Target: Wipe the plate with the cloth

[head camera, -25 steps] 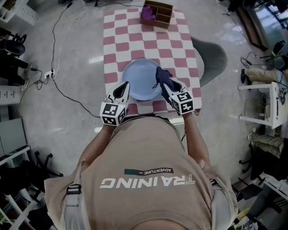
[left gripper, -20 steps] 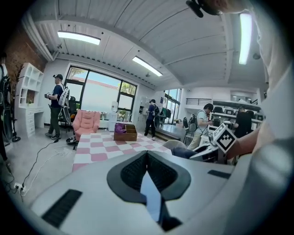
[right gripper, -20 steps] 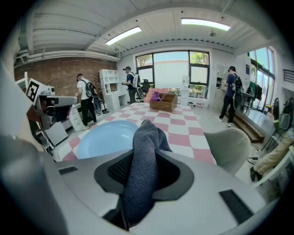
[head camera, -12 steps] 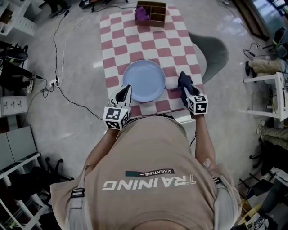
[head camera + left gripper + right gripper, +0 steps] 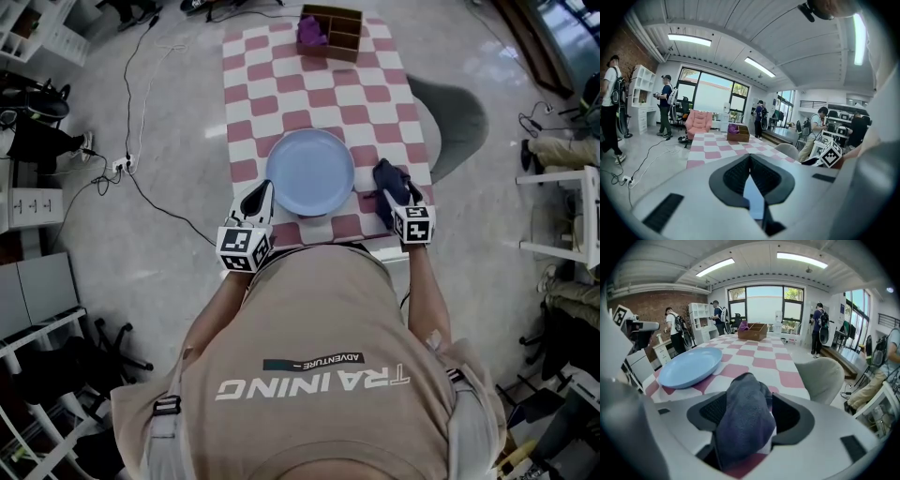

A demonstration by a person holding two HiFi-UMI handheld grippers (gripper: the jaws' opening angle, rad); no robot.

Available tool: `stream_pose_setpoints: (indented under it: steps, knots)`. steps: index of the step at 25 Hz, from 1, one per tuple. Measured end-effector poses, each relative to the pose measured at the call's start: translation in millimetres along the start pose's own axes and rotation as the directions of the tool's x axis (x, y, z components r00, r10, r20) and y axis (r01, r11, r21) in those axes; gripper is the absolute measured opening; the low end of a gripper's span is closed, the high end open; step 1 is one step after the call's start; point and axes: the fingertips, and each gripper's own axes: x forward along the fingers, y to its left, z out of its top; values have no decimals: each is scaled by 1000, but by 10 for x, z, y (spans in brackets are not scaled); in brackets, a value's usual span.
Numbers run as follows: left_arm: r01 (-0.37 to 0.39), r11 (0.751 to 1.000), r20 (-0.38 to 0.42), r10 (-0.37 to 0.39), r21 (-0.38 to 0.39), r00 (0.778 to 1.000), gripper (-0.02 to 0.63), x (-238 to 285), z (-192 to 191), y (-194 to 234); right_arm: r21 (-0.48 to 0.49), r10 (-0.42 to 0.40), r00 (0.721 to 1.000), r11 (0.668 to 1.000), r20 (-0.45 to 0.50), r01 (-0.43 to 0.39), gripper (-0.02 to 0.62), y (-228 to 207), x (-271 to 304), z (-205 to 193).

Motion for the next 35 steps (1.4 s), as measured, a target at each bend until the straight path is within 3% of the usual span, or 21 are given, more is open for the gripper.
stream_pose_setpoints:
  steps: [6,16,17,19,22,25,28,31,35]
  knots:
    - [-26,999,6,26,-19,1000,12,-41,-27,88,-75,12,997,997,71,-7,305,98,-138,237]
    - [-13,999,28,14,-36,1000,12,-9,18,79,-64,48,987,997,152,-38,302,216,-293,563]
    - [-10,999,35,12,-40,999,12,-13,42,75,-73,50,984,997,171,-38,275,245,-339,624]
    - [-6,999,49,8,-39,999,12,-22,101,80,-98,50,974,995,223,-29,119,322,-427,768]
    - [-2,1000,77,5,-31,997,12,-42,223,101,-125,80,953,991,292,-45,78,479,-547,998]
    - [-2,1000,126,4,-21,992,12,-91,442,116,-184,174,920,976,351,-114,31,762,-710,1269]
    - [11,1000,183,-10,-3,983,12,-157,739,106,-219,283,856,954,433,-205,17,1105,-940,1676]
    - [28,1000,248,-29,6,968,12,-247,1051,76,-197,325,794,945,515,-259,17,1320,-1175,2130]
    - [31,999,285,-42,43,957,12,-294,1300,32,-271,425,714,905,557,-327,17,1613,-1343,2481]
